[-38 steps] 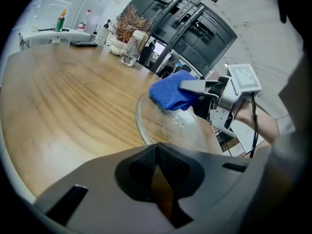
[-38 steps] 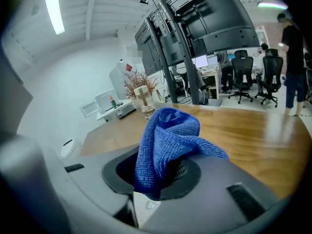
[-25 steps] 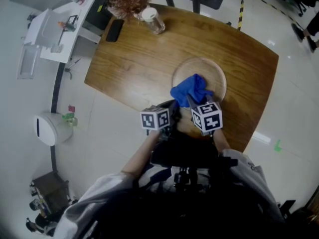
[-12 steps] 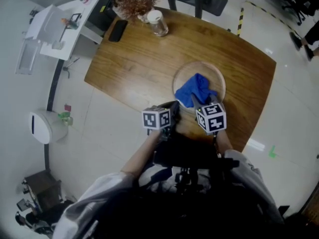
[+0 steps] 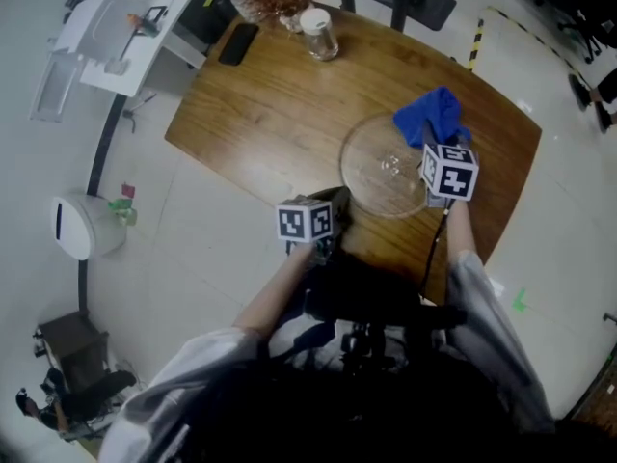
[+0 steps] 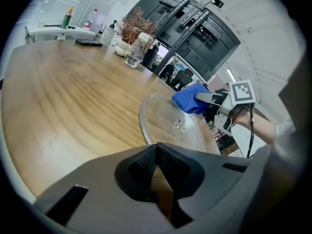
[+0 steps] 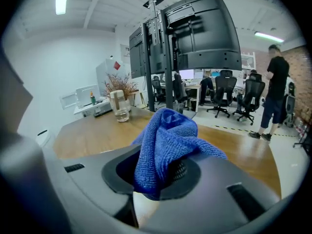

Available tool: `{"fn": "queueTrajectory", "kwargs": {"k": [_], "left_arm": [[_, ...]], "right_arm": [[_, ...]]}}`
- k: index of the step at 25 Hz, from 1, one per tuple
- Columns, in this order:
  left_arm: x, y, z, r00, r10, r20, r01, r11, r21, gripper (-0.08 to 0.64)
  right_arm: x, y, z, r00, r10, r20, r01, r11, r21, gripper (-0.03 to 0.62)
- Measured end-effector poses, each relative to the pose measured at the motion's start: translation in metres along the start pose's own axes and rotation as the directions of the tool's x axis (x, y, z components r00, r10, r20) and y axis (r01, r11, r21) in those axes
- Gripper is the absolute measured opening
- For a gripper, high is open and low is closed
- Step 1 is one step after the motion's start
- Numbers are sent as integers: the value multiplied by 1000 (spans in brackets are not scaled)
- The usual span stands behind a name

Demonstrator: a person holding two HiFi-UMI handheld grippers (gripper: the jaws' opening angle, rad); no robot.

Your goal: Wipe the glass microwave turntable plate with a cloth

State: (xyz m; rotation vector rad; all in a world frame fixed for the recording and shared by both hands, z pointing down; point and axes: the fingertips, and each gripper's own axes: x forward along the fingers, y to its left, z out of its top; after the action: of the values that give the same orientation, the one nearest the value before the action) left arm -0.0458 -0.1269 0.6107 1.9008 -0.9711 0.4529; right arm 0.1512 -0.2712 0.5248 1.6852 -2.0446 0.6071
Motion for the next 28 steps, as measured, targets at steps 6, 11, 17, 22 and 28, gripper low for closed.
{"fn": "queueTrajectory", "kwargs": {"k": [6, 11, 17, 22, 28], "left_arm": [[1, 1, 0, 1000, -2, -4, 2, 1000, -10, -5], [1, 2, 0, 1000, -1, -14, 1, 1000, -21, -5], [1, 2, 0, 1000, -8, -19, 7, 1000, -29, -5], [1, 2, 0, 1000, -12, -19, 12, 1000, -29, -5], [1, 2, 0, 1000, -18, -18, 17, 999, -30, -5]], "right_arm": [[-4, 9, -22, 997, 49, -52, -46, 996, 71, 83], [-30, 50, -63, 985, 153, -79, -146, 985, 93, 83], [-72, 104, -109, 947, 280, -156, -273, 960, 61, 83], [-100, 136, -138, 914, 349, -206, -343, 937, 64, 83], [-101, 134, -140, 916, 344, -208, -340, 939, 56, 83]]}}
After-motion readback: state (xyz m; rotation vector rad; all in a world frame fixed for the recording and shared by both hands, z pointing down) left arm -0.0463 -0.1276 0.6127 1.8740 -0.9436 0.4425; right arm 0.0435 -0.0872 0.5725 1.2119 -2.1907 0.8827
